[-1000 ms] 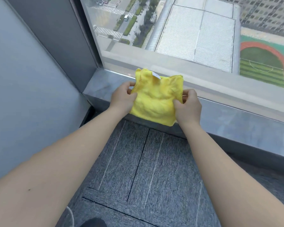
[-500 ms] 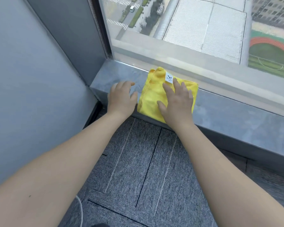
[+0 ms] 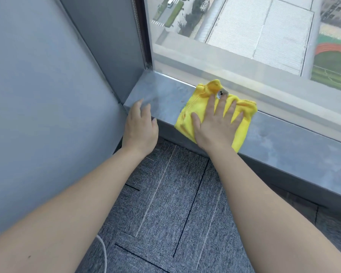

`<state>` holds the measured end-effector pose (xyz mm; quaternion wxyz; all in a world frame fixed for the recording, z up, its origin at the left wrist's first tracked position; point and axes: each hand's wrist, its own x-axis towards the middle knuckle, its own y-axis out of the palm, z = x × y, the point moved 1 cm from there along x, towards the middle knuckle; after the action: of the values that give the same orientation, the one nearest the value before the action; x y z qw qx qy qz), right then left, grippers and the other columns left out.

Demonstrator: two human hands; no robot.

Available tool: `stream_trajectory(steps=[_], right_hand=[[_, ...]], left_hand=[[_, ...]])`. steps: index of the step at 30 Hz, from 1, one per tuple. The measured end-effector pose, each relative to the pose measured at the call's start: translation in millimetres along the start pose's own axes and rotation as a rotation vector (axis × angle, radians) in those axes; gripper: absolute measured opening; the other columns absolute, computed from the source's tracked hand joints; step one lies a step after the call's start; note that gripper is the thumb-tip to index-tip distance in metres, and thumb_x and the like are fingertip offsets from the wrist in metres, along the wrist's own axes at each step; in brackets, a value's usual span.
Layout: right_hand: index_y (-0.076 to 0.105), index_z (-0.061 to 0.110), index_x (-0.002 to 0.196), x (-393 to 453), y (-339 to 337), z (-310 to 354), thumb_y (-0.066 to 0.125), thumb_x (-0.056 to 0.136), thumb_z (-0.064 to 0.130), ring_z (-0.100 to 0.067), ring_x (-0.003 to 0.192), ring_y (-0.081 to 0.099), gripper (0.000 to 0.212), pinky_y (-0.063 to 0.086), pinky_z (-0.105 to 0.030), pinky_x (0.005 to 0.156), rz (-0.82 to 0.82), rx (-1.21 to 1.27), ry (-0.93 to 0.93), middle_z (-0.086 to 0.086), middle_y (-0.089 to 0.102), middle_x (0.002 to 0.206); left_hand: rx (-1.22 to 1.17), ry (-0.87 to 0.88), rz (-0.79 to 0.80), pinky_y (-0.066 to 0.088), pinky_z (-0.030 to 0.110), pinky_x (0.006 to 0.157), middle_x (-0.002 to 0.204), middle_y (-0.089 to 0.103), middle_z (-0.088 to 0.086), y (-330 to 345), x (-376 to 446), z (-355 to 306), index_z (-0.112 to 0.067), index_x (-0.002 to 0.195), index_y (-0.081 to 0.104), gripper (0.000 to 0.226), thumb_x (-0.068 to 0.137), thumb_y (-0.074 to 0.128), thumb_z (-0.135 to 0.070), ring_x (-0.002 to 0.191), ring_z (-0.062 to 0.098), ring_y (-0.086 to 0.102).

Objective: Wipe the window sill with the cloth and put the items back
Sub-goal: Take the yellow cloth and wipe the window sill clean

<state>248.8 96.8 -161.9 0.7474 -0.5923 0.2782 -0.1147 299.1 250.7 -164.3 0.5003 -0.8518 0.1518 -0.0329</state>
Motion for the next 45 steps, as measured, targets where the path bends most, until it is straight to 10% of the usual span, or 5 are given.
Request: stream_trajectory(steps=[9, 19, 45], right_hand=[[0.006, 0.030, 0.148, 1, 2, 25, 0.019, 0.098, 0.040, -0.025, 0.147, -0.009, 0.053, -0.005, -0.047, 0.118, 0.022, -0.066, -0.366, 0.004, -0.006, 0.160], [-0.001, 0.021, 0.149, -1, 7, 31, 0.018, 0.097, 0.044, -0.033, 0.145, -0.013, 0.060, -0.010, -0.053, 0.115, -0.002, -0.021, -0.043, -0.002, -0.012, 0.159], [0.010, 0.037, 0.147, 16, 11, 99, 0.020, 0.097, 0.045, -0.022, 0.147, -0.008, 0.051, -0.004, -0.046, 0.118, 0.057, -0.139, -0.643, 0.011, -0.004, 0.160]], left_hand=[[0.059, 0.062, 0.038, 0.015, 0.043, 0.117, 0.147, 0.025, 0.029, -4, -3, 19, -0.003, 0.135, 0.037, 0.046, 0.089, 0.041, -0.005, 0.138, 0.041, 0.022], [-0.083, -0.018, 0.007, 0.016, 0.026, 0.109, 0.144, 0.033, 0.021, -15, -4, 15, 0.004, 0.134, 0.029, 0.045, 0.090, 0.035, -0.002, 0.136, 0.029, 0.028], [-0.164, -0.039, -0.024, 0.013, 0.021, 0.109, 0.149, 0.031, 0.018, -39, -18, 34, 0.000, 0.137, 0.028, 0.047, 0.091, 0.037, -0.006, 0.139, 0.025, 0.028]])
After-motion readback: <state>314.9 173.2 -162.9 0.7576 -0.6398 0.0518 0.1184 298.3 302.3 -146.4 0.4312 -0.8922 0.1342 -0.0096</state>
